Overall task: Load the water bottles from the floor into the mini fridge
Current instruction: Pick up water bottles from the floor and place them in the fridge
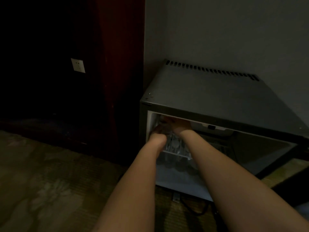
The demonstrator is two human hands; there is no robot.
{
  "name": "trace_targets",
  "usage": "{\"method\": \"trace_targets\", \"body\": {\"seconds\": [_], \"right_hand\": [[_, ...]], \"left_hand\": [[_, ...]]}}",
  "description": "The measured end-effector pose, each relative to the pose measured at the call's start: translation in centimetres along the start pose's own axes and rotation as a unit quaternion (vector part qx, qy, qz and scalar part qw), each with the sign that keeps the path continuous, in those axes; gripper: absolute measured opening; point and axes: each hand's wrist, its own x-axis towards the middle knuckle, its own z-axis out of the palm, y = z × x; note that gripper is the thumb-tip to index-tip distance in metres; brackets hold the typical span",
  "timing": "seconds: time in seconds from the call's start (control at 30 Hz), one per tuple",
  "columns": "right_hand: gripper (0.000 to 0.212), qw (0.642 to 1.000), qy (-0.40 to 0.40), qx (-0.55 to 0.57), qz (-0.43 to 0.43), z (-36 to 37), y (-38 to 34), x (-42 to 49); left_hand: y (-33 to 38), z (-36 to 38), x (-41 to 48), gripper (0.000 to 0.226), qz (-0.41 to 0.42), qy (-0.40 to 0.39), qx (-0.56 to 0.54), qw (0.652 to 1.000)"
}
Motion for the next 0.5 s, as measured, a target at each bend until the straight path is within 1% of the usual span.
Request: {"method": "trace_targets", "body": {"seconds": [0.1,0.17,0.23,0.3,0.37,0.43,0.5], "right_hand": [[0.048,1.000,-0.020,0.004,0.016,-0.3,-0.5,-0.1],[0.044,0.999,-0.046,-0.012,0.007,-0.5,-0.9,-0.9],[0.041,0.999,-0.037,-0.011,0.003,-0.5,-0.8,-1.8],[0.044,1.000,-0.019,0.001,0.008,-0.9,-0.5,-3.6],[0.047,1.000,-0.022,0.009,0.016,-1.4,0.3,-5.2],[0.041,0.999,-0.039,0.002,0.023,-2.1,1.0,-7.0],[0.036,0.999,-0.025,-0.003,0.031,-3.1,1.7,-9.0]], "left_hand": [[-0.3,-0.3,0.1,0.038,0.006,-0.008,0.016,1.000],[-0.6,-0.6,0.1,0.038,0.014,-0.018,0.055,0.998],[-0.7,-1.1,-0.5,0.037,0.004,-0.033,0.082,0.996],[-0.8,-1.4,-1.4,0.037,0.001,-0.041,0.115,0.993],[-1.0,-1.6,-2.0,0.036,0.001,-0.055,0.152,0.987],[-0.9,-1.7,-3.1,0.035,-0.004,-0.075,0.177,0.981],[-0.7,-1.5,-4.4,0.035,-0.006,-0.094,0.191,0.977]]}}
